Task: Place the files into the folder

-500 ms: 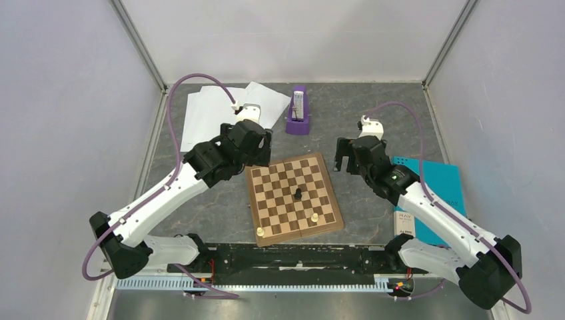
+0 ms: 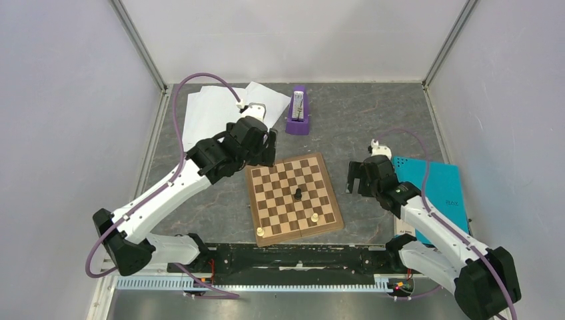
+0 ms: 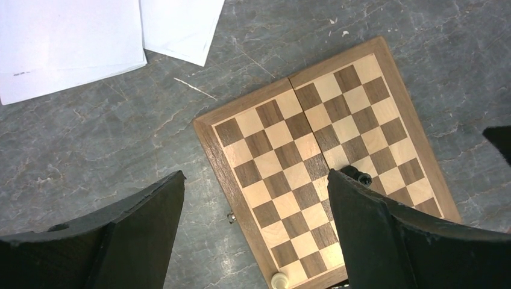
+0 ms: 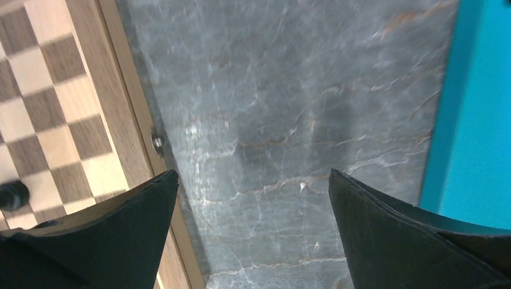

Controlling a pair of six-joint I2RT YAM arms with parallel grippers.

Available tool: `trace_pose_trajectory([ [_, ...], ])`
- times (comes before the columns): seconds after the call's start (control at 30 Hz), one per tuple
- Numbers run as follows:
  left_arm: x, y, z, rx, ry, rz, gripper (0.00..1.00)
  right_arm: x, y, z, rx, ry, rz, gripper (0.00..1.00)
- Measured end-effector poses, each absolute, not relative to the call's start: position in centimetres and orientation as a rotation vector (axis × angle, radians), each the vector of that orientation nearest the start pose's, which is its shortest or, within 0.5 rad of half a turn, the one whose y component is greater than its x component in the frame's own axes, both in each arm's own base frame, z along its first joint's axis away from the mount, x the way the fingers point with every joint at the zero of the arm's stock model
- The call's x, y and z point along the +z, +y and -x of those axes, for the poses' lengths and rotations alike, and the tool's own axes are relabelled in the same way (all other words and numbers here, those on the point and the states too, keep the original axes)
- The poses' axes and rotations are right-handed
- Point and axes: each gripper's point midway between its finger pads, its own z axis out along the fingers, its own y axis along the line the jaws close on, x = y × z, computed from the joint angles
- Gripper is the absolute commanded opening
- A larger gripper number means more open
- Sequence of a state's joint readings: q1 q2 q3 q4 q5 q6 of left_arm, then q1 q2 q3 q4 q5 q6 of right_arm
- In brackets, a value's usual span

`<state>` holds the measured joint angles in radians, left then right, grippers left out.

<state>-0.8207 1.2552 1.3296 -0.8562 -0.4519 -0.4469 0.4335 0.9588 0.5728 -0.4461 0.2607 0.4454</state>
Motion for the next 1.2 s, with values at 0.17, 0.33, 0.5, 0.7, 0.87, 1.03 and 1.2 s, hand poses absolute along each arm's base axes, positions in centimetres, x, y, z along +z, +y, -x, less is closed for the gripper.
trace_pose_trajectory([
  [0.17, 23.7, -19.6, -26.7, -0.144, 2.291, -0.21, 0.94, 4.0, 9.3, -21.6, 0.193, 2.464, -0.087, 0.93],
  [0.33, 23.2, -19.1, -27.4, -0.149, 2.318, -0.183, 0.94, 2.3, 11.6, -19.1, 0.267, 2.514, 0.021, 0.89],
  [0.5, 23.0, -18.2, -28.0, -0.166, 2.337, -0.145, 0.95, 2.3, 13.0, -19.0, 0.322, 2.492, 0.023, 0.86],
  [0.7, 23.0, -17.5, -28.5, -0.174, 2.347, -0.125, 0.94, 2.3, 14.8, -19.2, 0.362, 2.461, 0.05, 0.86],
  [0.87, 22.8, -16.9, -28.8, -0.178, 2.357, -0.111, 0.95, 2.4, 18.3, -19.2, 0.425, 2.447, 0.117, 0.86],
  [1.03, 22.7, -16.2, -28.9, -0.189, 2.367, -0.088, 0.94, 2.7, 22.6, -17.9, 0.522, 2.45, 0.201, 0.87],
  [1.2, 22.6, -15.5, -28.9, -0.195, 2.373, -0.063, 0.95, 2.8, 26.7, -16.2, 0.588, 2.459, 0.306, 0.87],
])
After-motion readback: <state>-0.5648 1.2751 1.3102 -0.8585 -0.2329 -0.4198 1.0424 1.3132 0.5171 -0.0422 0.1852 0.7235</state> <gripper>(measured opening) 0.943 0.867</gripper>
